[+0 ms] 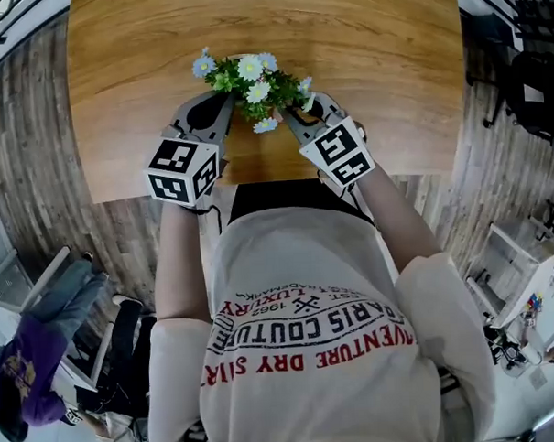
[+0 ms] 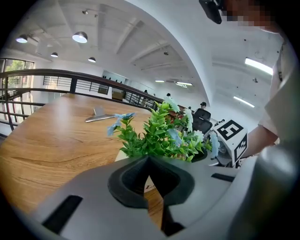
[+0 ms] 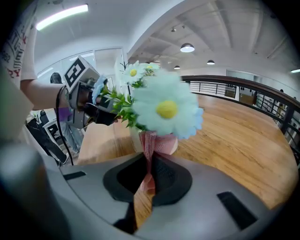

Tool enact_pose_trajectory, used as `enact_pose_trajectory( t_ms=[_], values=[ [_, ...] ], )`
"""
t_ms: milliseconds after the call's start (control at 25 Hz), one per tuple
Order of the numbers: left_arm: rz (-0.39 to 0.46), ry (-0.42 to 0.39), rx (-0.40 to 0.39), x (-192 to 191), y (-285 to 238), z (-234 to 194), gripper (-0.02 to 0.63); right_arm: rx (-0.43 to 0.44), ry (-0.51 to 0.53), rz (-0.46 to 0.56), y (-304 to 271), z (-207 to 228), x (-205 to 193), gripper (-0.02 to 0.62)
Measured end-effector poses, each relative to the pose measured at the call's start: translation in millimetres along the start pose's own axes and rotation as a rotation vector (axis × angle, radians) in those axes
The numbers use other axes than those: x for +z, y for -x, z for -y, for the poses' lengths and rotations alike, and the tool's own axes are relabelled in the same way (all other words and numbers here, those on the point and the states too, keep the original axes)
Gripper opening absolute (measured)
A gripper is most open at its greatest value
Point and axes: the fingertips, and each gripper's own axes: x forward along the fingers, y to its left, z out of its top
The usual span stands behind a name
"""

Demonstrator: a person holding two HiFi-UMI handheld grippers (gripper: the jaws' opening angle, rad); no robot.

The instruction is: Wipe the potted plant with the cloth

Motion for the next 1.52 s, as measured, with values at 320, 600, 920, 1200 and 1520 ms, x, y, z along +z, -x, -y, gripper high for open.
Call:
enact_pose_trajectory(
  t_ms=[320,600,920,1200,1520],
  values=[
    [0.012,-0.006,0.013,-1,-1,1,0.011,-0.11,-0.018,-0.019,21,21,-20,0.043],
    [0.025,0.045,0.051,-4,0,4,0.012,-0.081,0.085,-0.019,26,74,0,0.043],
    [0.032,0.078,0.121,1,4,5,0.011,0.255,0.291,-0.011,-9,90,56,0.043],
    [0.03,0.087,0.126,3,3,4,0.011,0.562,0.446,-0.046,-44,69,89,0.043],
    [0.062,0.115,0.159,0,13,4,0.011,0.765,0.652,-0.18,-70,35,84,0.043]
  ],
)
